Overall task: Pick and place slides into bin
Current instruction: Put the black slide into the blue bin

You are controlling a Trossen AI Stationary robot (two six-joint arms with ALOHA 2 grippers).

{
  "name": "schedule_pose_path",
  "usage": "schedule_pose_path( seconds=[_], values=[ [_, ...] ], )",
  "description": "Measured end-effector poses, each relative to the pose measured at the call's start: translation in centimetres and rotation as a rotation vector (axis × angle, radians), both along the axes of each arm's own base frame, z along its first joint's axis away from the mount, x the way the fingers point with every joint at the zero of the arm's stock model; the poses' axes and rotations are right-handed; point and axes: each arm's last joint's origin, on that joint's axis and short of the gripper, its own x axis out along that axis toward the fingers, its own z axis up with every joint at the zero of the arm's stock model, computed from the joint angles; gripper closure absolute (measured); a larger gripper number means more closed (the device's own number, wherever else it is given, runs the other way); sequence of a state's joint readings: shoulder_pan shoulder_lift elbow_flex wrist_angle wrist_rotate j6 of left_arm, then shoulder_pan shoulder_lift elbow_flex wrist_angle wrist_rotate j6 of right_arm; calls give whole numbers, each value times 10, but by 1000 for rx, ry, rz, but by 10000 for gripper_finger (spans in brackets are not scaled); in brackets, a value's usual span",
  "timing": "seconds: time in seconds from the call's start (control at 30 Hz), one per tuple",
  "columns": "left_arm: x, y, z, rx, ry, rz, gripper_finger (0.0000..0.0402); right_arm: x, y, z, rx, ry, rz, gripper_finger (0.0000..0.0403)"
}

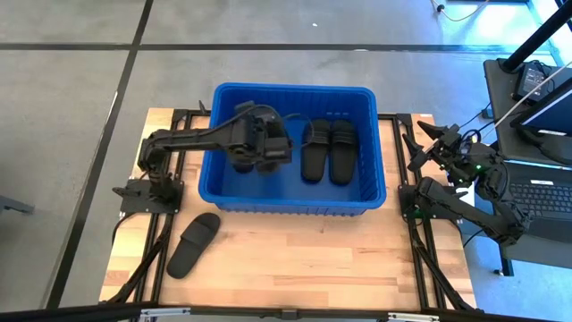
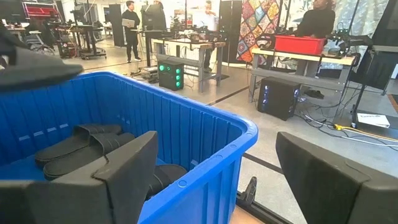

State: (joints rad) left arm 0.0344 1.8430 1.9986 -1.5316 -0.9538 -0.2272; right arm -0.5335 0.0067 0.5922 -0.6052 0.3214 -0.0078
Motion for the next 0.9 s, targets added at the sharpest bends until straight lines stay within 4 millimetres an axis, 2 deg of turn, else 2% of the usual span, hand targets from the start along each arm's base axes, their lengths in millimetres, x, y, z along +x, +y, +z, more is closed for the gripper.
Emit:
schedule_pose_path(
  seconds=[0.2,0.47,0.9],
  values=[
    [9,2,-36,-11,55,-12,399,0,0,0,-2,-1,0,76],
    [16,-8,-85,-30,91,-54,399,1,-1,-1,-7,3,0,76],
    [7,-10,-161,-124,122,-75,399,1,-1,-1,-9,7,0,76]
  ],
)
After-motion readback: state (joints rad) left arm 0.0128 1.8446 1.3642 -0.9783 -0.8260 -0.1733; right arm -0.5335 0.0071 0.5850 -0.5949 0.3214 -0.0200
